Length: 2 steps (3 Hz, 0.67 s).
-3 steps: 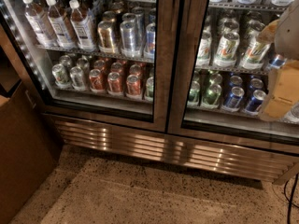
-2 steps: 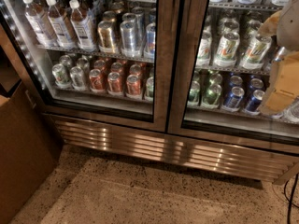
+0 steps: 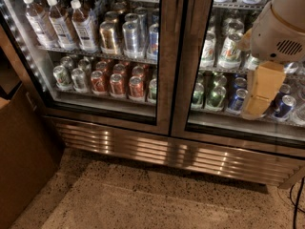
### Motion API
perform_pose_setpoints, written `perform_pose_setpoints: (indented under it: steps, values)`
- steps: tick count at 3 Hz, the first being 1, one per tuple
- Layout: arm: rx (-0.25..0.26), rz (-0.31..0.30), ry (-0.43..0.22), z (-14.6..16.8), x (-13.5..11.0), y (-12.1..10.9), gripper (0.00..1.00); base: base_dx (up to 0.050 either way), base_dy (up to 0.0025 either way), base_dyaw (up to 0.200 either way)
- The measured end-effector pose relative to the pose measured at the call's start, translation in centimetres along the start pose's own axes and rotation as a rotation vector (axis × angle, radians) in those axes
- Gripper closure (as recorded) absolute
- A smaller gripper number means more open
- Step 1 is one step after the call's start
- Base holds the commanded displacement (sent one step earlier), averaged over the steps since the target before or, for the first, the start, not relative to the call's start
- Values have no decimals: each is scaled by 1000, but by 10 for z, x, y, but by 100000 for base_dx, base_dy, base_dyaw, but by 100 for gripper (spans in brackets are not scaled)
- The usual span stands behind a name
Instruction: Open right fridge door
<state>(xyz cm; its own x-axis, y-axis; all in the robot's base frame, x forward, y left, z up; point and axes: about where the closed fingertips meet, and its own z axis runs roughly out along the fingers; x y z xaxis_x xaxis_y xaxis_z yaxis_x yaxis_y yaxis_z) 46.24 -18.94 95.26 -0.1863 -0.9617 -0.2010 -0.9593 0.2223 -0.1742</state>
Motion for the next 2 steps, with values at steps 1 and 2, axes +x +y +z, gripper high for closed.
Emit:
perform_pose_setpoints:
  steps: [1, 2]
  values:
    - [0, 0, 0, 0, 0, 0, 0, 0, 0, 0]
    - [-41, -33, -71, 3, -2, -2, 0, 0, 0, 0]
